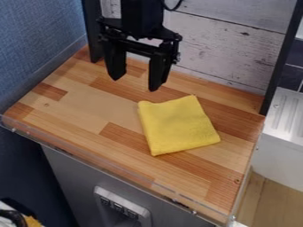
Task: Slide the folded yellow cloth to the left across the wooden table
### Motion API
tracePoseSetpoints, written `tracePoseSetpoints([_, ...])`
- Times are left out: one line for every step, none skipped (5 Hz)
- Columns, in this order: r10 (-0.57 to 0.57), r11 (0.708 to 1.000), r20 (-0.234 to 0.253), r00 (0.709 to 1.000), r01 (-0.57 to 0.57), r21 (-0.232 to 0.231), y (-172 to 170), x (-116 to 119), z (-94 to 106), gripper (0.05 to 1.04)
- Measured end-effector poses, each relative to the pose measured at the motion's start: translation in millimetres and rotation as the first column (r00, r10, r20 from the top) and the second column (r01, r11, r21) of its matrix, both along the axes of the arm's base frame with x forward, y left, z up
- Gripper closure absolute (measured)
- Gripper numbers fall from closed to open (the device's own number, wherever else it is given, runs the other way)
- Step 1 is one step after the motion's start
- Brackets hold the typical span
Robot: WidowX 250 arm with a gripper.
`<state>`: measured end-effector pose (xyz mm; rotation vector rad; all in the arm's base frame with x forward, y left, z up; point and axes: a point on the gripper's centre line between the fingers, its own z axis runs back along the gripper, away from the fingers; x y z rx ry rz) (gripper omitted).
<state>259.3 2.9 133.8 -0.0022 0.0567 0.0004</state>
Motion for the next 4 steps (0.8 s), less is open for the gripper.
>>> tracePoseSetpoints([-0.072,0.997,0.007,0.997,0.072,-0.009,-5.3,2.5,-1.7,0.085])
tracePoseSetpoints([-0.188,0.982,0.018,0.982,0.188,-0.009,-10.3,10.5,-0.8,0.089])
tracePoseSetpoints([-0.318,0.948,0.048,0.947,0.319,-0.011,-20.4,19.6,1.8,0.089])
tracePoseSetpoints([-0.429,0.903,0.064,0.901,0.43,-0.005,-34.0,28.1,-2.2,0.085])
